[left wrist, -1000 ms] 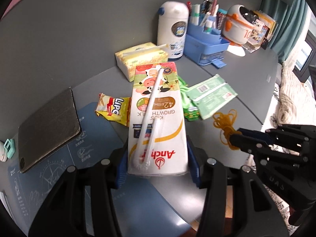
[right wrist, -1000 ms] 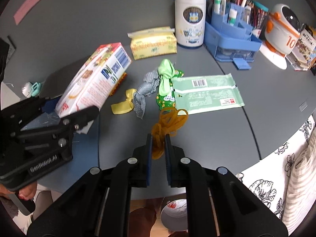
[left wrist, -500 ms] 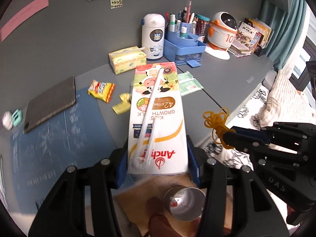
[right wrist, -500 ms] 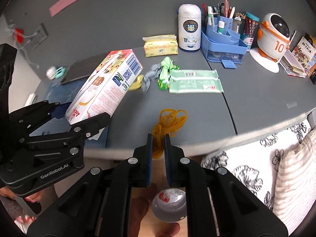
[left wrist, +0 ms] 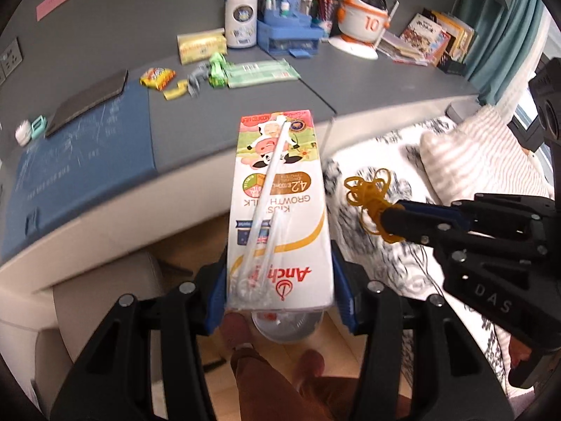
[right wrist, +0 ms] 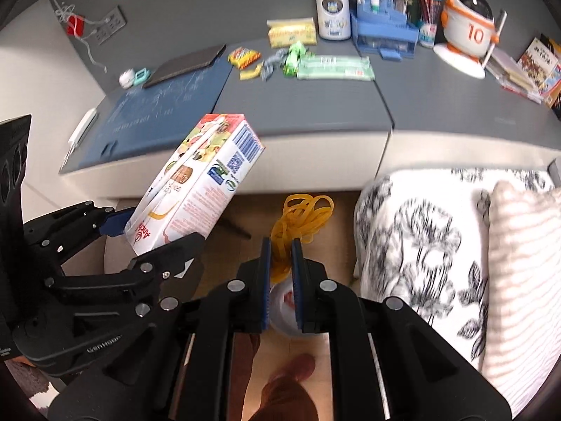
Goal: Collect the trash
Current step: 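Carry the milk carton and yellow string down over the grey bin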
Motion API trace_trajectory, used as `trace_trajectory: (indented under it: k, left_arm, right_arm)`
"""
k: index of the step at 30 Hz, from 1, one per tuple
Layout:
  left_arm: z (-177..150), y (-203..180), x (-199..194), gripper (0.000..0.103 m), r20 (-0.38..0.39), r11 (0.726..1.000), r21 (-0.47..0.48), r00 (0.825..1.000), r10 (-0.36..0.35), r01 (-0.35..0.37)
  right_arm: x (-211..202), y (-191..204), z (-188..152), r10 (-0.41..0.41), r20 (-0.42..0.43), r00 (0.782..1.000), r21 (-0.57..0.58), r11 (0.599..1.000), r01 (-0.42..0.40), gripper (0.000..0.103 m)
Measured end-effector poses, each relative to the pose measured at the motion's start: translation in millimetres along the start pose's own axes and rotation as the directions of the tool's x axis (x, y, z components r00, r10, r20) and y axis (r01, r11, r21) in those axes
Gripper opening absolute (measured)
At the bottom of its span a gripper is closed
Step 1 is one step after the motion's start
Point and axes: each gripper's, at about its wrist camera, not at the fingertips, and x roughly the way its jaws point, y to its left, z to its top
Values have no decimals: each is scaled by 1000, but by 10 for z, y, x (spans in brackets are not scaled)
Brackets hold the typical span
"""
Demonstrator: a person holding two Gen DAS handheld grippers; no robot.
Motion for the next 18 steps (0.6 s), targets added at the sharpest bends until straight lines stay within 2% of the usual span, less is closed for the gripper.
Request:
trace_trajectory:
  k: [9, 18]
  left_arm:
    - [-507, -163, 131, 51, -81, 1000, 25, 997, -11, 13]
    - [-1097, -32, 772, 51, -166, 1000, -22, 986, -23, 19]
  right_arm:
    - [212, 25, -601, 25, -94, 995, 24, 999, -23, 10]
    - [887, -84, -1144, -8, -176, 984, 63, 998, 19, 10]
